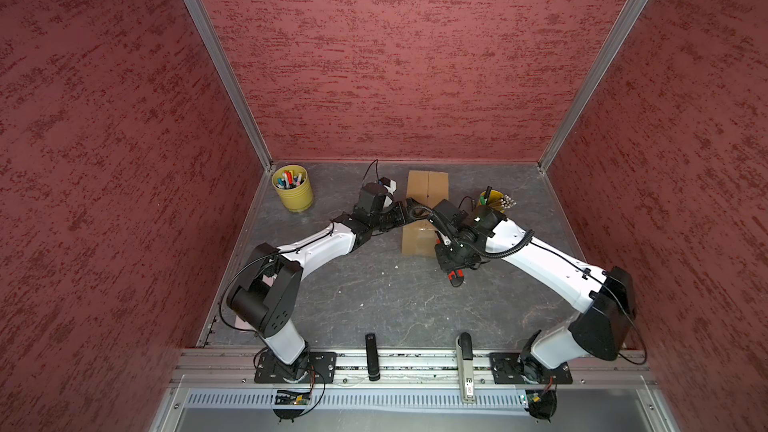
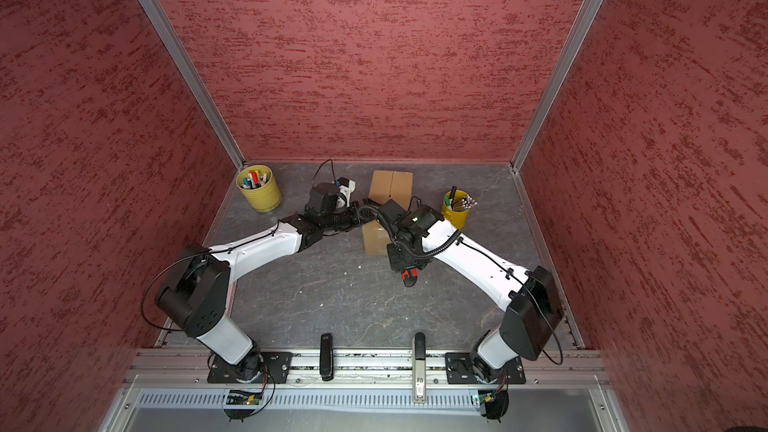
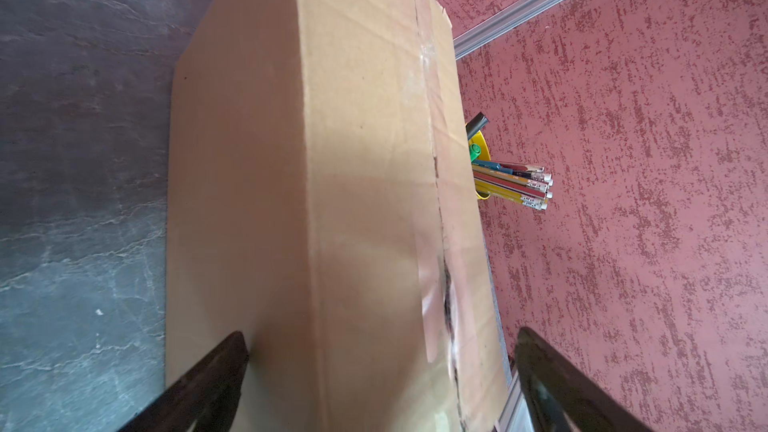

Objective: Unpack the express box

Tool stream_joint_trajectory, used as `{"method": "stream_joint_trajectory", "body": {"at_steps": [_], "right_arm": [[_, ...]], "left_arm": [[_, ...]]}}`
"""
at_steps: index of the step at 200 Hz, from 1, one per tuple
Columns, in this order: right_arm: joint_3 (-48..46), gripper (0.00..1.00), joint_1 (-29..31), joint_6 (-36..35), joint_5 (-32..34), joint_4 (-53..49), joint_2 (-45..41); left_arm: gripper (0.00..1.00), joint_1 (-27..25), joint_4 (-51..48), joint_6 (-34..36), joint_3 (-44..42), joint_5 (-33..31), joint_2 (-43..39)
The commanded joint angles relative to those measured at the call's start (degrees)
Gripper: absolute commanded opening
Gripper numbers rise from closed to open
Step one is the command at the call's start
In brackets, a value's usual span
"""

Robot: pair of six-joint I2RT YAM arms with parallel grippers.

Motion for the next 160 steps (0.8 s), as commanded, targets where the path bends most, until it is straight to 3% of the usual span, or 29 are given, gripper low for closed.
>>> {"method": "stream_joint_trajectory", "body": {"at_steps": [1, 160], "right_arm": [[2.80, 0.00, 0.20, -1.28, 1.27, 0.25, 0.84], [5.03, 0.00, 1.23, -1.65, 2.04, -0.93, 3.42]], "left_arm": [[1.00, -1.28, 2.31, -1.45, -0.66, -0.69, -1.75], [1.00, -4.11, 3.48, -4.44, -3.38, -4.89, -4.81]]}}
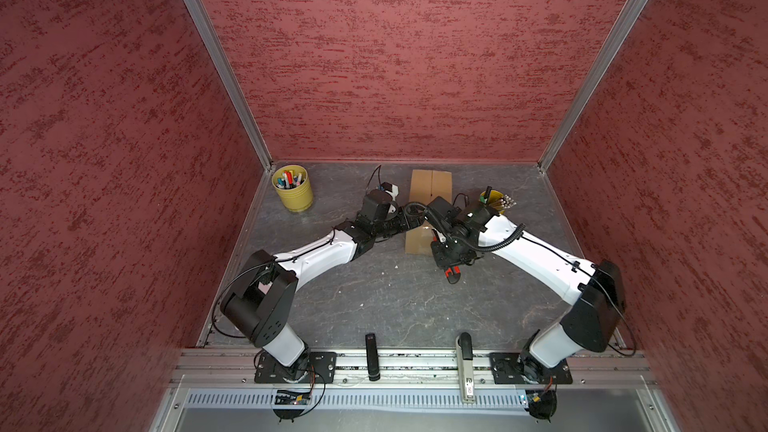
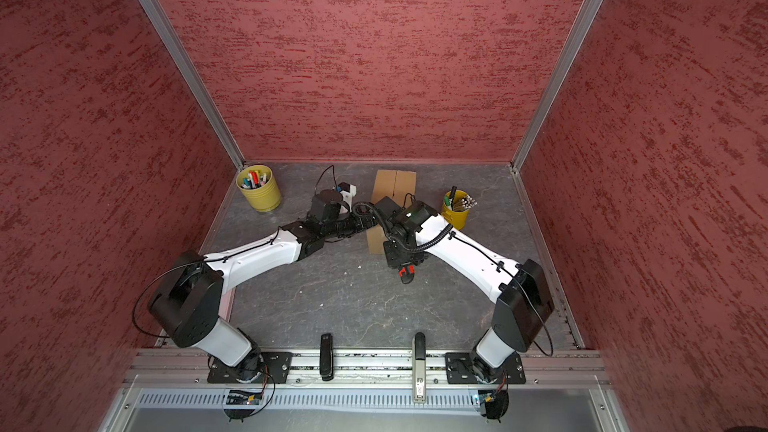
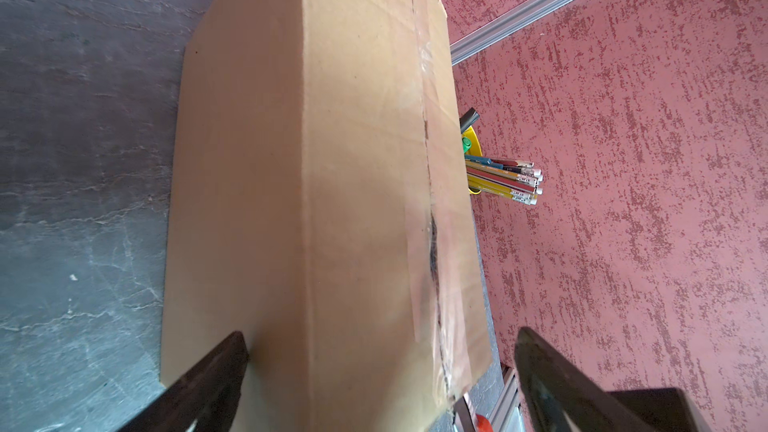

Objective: Unpack the express box

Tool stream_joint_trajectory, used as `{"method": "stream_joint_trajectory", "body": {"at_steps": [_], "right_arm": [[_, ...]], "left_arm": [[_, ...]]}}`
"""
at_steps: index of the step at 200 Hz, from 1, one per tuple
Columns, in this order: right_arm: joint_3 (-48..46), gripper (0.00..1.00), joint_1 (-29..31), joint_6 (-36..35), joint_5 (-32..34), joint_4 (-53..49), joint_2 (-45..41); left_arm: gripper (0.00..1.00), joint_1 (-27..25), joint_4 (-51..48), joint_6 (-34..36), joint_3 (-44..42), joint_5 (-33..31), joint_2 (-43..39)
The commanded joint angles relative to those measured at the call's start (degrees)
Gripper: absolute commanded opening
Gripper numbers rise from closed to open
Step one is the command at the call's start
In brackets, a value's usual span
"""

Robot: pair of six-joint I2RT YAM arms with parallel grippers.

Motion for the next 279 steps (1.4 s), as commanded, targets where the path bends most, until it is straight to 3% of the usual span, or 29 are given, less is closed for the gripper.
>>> {"method": "stream_joint_trajectory", "body": {"at_steps": [1, 146, 204, 225, 248, 279], "right_arm": [[2.19, 0.00, 0.88, -0.53, 1.51, -0.41, 0.20], [4.44, 0.00, 2.51, -1.45, 0.79, 2.77, 2.47], [3.80, 0.00, 2.55, -1.10, 1.26, 2.78, 2.32], [3.03, 0.00, 2.46, -0.76, 1.56, 2.72, 1.88], [2.09, 0.00, 2.42, -0.40, 1.57, 2.90, 1.44], [1.87, 0.00, 2.37, -0.13, 1.49, 3.14, 1.18]], "left_arm": [[1.00, -0.53, 2.25, -0.82, -0.21, -0.26, -1.56], [1.00, -1.32, 4.63, -3.96, -2.33, -0.21, -2.47], [0.90, -0.43, 3.01, -2.60, -2.90, -0.68, -3.73], [0.82, 1.40, 2.38, -1.86, -3.76, -0.26, -4.39], [0.67, 3.92, 0.21, -0.05, -4.43, -0.09, -5.31], [0.57, 7.04, -1.55, 1.56, -6.60, 0.05, -7.63]]}}
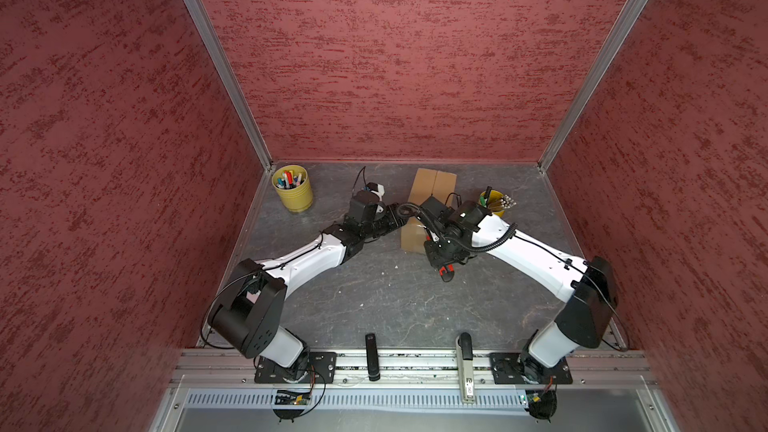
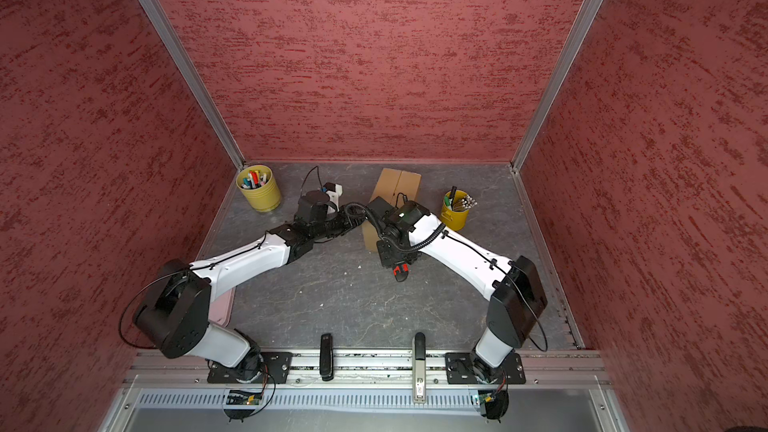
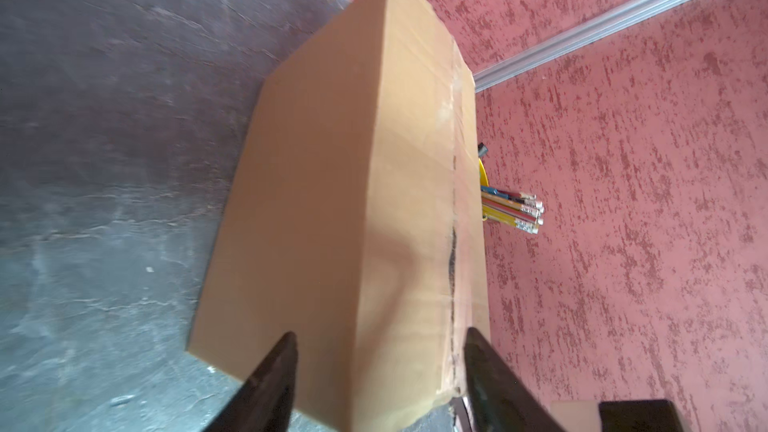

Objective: Unpack the express box

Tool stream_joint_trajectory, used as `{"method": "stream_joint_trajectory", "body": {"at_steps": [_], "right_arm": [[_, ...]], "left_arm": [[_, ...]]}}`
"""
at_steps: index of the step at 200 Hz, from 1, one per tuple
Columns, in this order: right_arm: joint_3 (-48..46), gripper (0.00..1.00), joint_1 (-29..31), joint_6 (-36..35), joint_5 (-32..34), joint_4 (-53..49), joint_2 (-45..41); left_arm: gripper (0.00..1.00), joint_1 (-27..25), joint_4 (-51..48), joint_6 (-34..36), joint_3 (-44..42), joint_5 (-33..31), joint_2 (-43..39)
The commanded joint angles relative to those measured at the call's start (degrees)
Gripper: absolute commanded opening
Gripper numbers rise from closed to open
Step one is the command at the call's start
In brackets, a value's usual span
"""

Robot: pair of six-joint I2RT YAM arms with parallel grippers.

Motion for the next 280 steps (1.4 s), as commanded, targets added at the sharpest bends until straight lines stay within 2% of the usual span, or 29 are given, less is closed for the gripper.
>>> {"method": "stream_joint_trajectory", "body": {"at_steps": [1, 45, 67, 128, 207, 280], "right_arm": [[-0.27, 0.00, 0.41, 0.26, 0.71, 1.66, -0.98], [0.18, 0.00, 0.36, 0.43, 0.87, 1.21, -0.70], [0.65, 0.00, 0.41, 0.54, 1.02, 0.71, -0.61], [1.49, 0.00, 0.41, 1.68, 1.60, -0.32, -0.46], [3.36, 0.00, 0.47, 1.44, 1.63, -0.51, 1.14], [3.60, 0.00, 0.58, 1.68, 1.61, -1.21, 1.16]], "left_arm": [[0.56, 2.10, -2.32, 2.51, -1.75, 0.59, -2.70], [0.43, 2.68, -2.96, 3.39, -4.79, 0.00, -4.24], [0.39, 1.94, -0.92, 2.99, -5.32, 0.34, -2.85], [0.38, -0.89, 2.09, 2.99, -3.60, 0.29, -0.43], [0.38, -5.45, 3.64, 1.85, -4.31, -1.22, -1.51], [0.39, -5.71, 3.09, 1.84, -4.76, -2.63, -2.37]]}}
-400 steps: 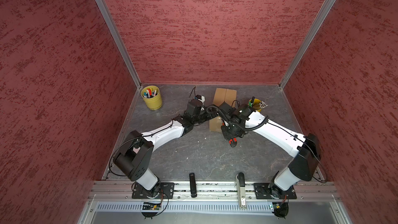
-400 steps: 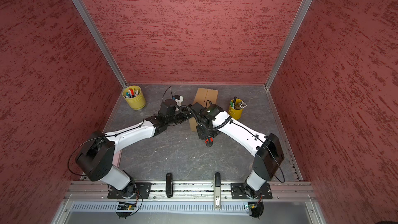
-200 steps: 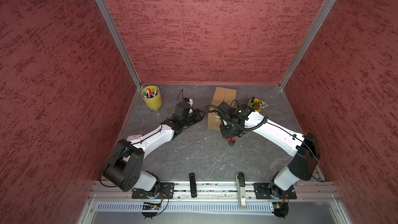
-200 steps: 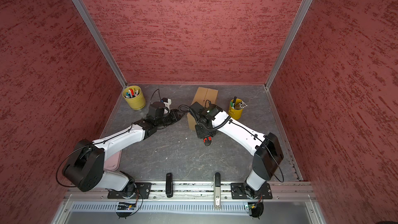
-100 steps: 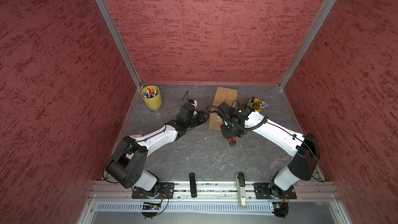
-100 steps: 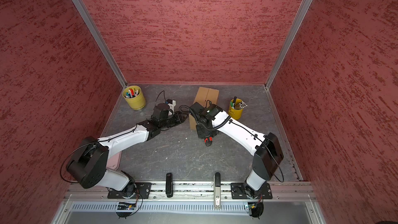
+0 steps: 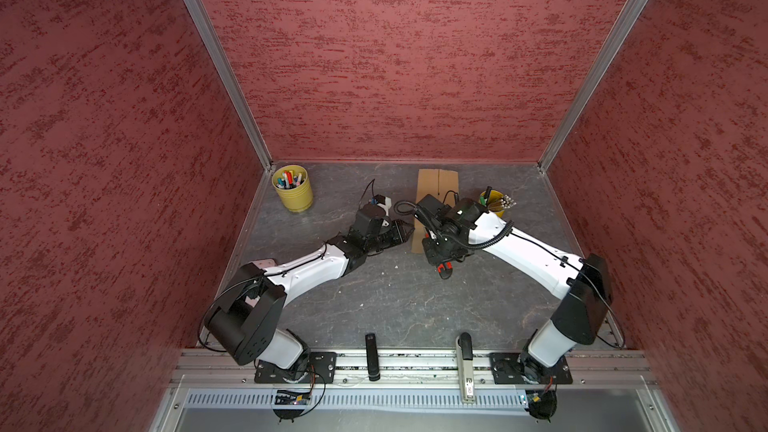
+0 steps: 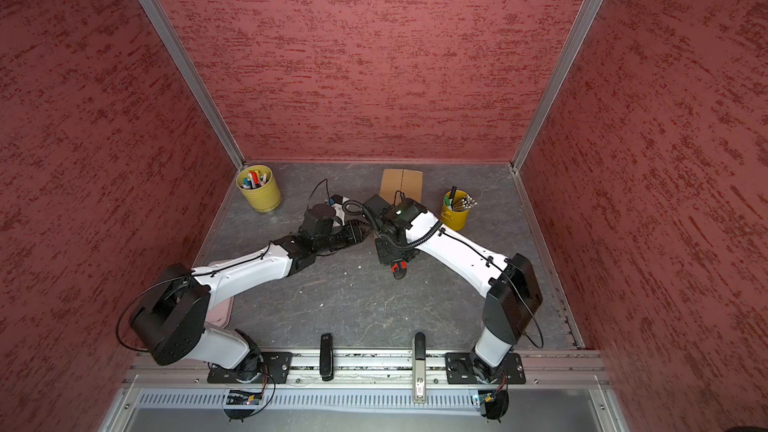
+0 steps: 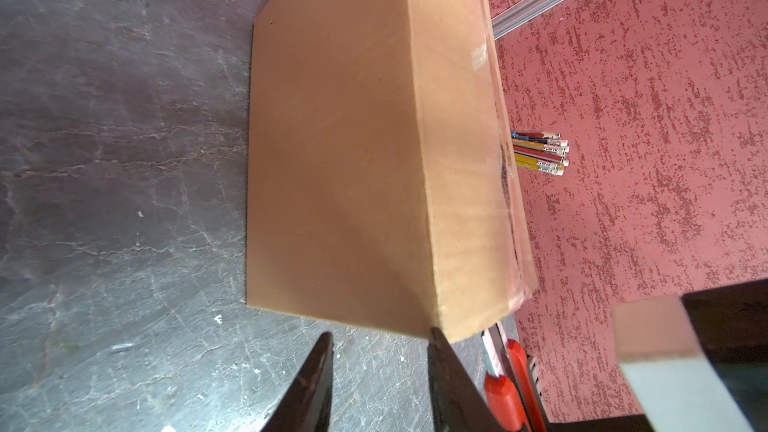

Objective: Unpack the express box

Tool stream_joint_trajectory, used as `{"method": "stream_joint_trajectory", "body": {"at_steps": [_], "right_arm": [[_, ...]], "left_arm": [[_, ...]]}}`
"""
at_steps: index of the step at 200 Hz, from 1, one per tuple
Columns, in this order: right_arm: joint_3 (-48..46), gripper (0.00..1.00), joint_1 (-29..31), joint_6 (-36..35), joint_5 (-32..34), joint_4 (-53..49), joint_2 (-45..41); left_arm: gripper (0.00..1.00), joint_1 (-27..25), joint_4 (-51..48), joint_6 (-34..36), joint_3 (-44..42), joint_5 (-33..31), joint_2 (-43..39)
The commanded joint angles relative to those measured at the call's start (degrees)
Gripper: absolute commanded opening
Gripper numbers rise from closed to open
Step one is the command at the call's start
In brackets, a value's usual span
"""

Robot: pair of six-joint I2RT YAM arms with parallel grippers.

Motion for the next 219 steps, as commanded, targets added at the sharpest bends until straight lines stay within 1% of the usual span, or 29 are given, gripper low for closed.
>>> {"method": "stream_joint_trajectory", "body": {"at_steps": [1, 36, 78, 106, 138, 155, 179, 219], "right_arm": [[1.09, 0.00, 0.41, 0.28, 0.59, 0.06, -0.60], [-1.61, 0.00, 1.41, 2.65, 1.42, -0.82, -4.27], [-5.44, 0.00, 3.60, 4.65, 1.16, -0.83, -8.55], [-9.03, 0.00, 5.08, 7.15, 1.17, -0.83, -12.28], [-14.91, 0.00, 5.51, 10.29, 1.68, 0.24, -20.24], [-17.81, 0.00, 5.51, 11.72, 3.23, 0.84, -23.91], [-22.19, 0.00, 4.56, 13.77, 5.19, 2.59, -28.88], [-31.34, 0.00, -1.67, 16.79, 7.29, 6.84, -39.07]], "left_arm": [[0.39, 0.18, 1.17, 0.01, 0.19, -0.97, -1.15], [0.40, 1.69, 0.28, 0.51, 0.58, -1.27, -1.50], [0.42, 1.73, -0.89, 0.89, 1.01, -2.78, -1.70], [0.43, 1.51, -2.57, 0.91, 0.91, -3.97, -3.32], [0.46, 1.03, -5.42, 1.24, 1.25, -5.28, -5.56], [0.46, 0.78, -7.40, 1.42, 1.54, -6.04, -6.81], [0.47, 0.15, -10.25, 1.74, 1.96, -7.47, -8.78], [0.48, -1.56, -15.23, 2.30, 2.49, -10.97, -12.85]]}}
